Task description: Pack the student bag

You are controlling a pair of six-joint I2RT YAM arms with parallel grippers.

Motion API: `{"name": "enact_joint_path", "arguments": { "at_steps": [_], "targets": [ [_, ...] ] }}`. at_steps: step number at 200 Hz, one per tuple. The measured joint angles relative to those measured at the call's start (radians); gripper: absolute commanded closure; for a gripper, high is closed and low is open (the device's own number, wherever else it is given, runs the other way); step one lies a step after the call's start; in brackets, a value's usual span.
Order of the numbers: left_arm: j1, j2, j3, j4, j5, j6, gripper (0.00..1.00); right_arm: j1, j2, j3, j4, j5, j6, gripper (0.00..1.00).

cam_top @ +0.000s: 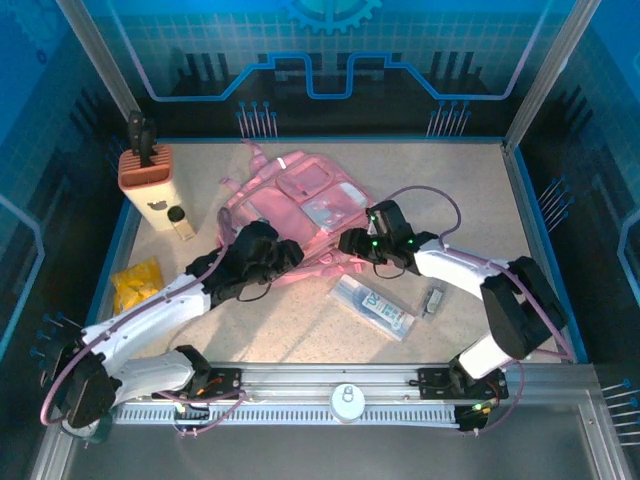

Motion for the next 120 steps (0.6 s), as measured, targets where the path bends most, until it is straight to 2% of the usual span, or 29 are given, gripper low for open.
{"name": "enact_joint_path", "arguments": {
  "at_steps": [58, 98, 120],
  "targets": [
    [-0.039, 0.105, 0.077, -0.017, -0.055, 0.041, 0.5, -0.017, 0.082, 0.086, 0.0, -0.017, 0.115, 0.48],
    [-0.039, 0.154, 0.101, -0.032, -0.075, 0.062, 0.49, -0.008, 0.034, 0.089, -0.036, 0.032, 0.138, 0.44],
    [-0.039, 0.175, 0.114, -0.035, -0.084, 0.063, 0.49, 0.007, -0.011, 0.097, -0.053, 0.061, 0.149, 0.45]
  ]
}}
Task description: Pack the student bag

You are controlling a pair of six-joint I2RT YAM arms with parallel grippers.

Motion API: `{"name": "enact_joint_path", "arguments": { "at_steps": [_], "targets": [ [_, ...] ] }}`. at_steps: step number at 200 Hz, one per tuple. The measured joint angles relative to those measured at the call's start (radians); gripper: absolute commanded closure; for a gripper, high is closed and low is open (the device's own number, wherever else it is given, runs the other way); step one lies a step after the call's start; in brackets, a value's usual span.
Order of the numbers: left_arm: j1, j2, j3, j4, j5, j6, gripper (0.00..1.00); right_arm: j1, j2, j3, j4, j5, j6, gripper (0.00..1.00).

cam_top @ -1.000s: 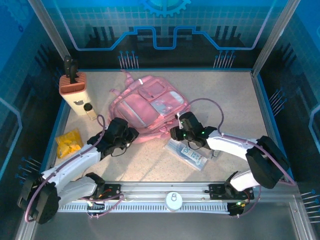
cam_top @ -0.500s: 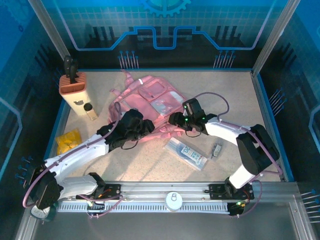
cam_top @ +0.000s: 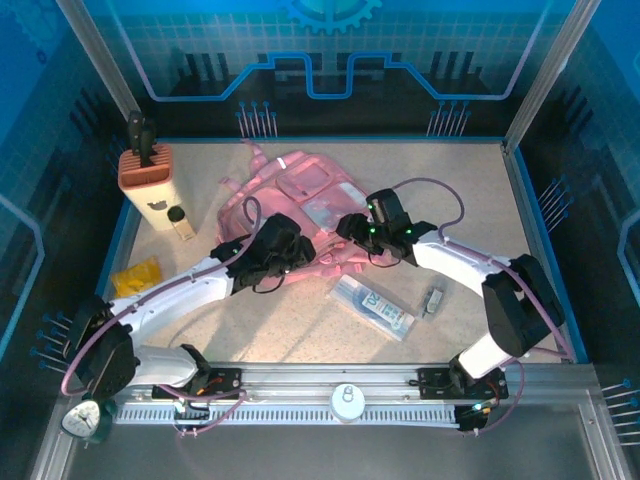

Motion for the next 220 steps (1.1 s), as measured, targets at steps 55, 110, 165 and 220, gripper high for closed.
{"name": "enact_joint_path", "arguments": {
  "at_steps": [55, 110, 165, 220],
  "targets": [
    [0.0, 0.054, 0.025, 0.006, -0.01, 0.0, 0.47, -0.002, 0.08, 0.032, 0.032, 0.032, 0.015, 0.45],
    [-0.009, 0.145, 0.037, 0.024, -0.005, 0.0, 0.55, -0.004, 0.195, 0.033, 0.068, 0.04, 0.024, 0.46],
    [-0.053, 0.214, 0.035, 0.039, 0.001, 0.006, 0.71, -0.011, 0.234, 0.058, 0.101, 0.046, 0.024, 0.68],
    [-0.054, 0.238, -0.035, 0.058, 0.001, 0.021, 0.78, -0.016, 0.232, 0.058, 0.139, 0.05, 0.034, 0.96]
  ]
}}
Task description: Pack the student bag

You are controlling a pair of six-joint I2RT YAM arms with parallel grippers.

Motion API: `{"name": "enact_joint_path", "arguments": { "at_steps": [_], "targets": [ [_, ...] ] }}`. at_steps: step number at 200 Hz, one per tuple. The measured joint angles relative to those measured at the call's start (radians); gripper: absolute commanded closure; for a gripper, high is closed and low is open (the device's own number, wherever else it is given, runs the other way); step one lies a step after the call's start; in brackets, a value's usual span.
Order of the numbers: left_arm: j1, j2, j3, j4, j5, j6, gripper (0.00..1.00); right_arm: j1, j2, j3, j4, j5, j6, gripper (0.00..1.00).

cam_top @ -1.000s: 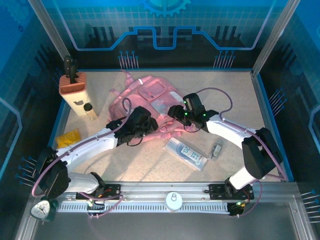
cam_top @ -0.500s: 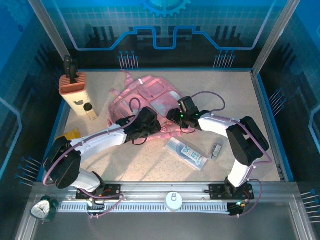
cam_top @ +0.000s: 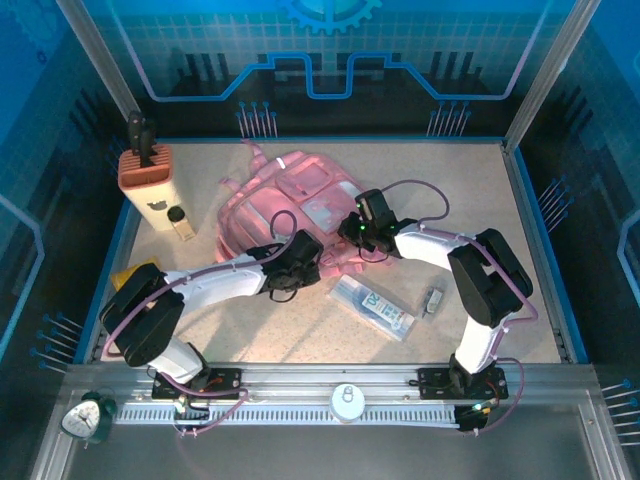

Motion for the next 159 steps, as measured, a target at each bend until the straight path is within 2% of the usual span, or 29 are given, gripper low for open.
{"name": "enact_joint_path", "arguments": {
  "at_steps": [8, 55, 82, 101, 122, 159],
  "targets": [
    [0.0, 0.002, 0.0, 0.0, 0.0, 0.001, 0.78, -0.001, -0.003, 0.0, 0.005, -0.002, 0.003, 1.0],
    [0.01, 0.016, 0.0, -0.002, -0.013, 0.029, 0.76, -0.006, -0.095, 0.0, 0.013, -0.019, 0.026, 1.0],
    [0.06, 0.016, 0.016, -0.009, -0.009, 0.077, 0.72, -0.005, -0.161, -0.008, 0.005, -0.033, 0.053, 1.0],
    [0.103, 0.013, 0.048, -0.035, -0.001, 0.128, 0.65, -0.005, -0.172, -0.008, 0.006, -0.034, 0.069, 1.0],
    [0.125, -0.035, 0.066, -0.074, -0.001, 0.175, 0.57, -0.005, -0.172, -0.008, 0.005, -0.029, 0.084, 1.0],
    [0.1, -0.16, 0.116, -0.118, 0.009, 0.187, 0.52, 0.001, -0.174, -0.017, 0.013, -0.018, 0.105, 1.0]
  ]
}}
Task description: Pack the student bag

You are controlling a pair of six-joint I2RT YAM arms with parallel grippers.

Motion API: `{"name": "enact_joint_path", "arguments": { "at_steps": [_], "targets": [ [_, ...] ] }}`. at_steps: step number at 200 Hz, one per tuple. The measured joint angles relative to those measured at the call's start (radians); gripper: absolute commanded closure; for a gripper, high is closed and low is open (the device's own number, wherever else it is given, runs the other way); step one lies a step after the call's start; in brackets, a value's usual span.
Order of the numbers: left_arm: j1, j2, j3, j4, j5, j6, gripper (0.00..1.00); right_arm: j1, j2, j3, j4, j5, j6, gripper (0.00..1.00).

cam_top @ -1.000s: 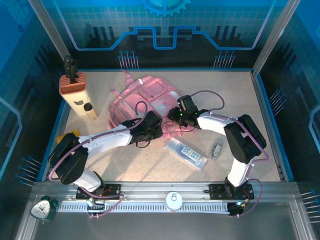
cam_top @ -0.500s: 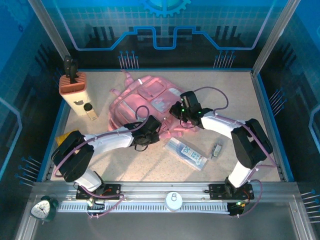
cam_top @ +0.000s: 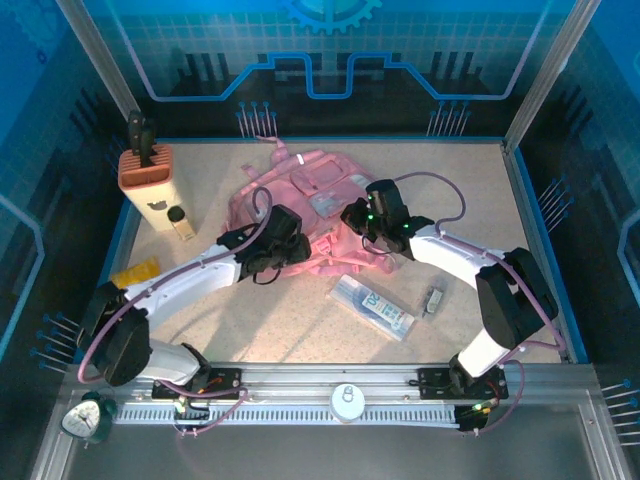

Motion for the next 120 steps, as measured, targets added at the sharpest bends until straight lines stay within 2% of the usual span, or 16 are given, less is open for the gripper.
{"name": "enact_joint_path", "arguments": {
  "at_steps": [52, 99, 120],
  "targets": [
    [-0.138, 0.114, 0.208, -0.045, -0.07, 0.011, 0.54, 0.002, -0.008, -0.006, 0.0, 0.003, 0.026, 1.0],
    [-0.156, 0.274, 0.288, -0.069, -0.146, 0.02, 0.55, 0.002, -0.013, -0.012, 0.02, -0.005, 0.061, 1.0],
    [-0.156, 0.338, 0.334, -0.085, -0.191, 0.026, 0.51, 0.002, -0.014, -0.021, 0.034, -0.006, 0.079, 1.0]
  ]
}}
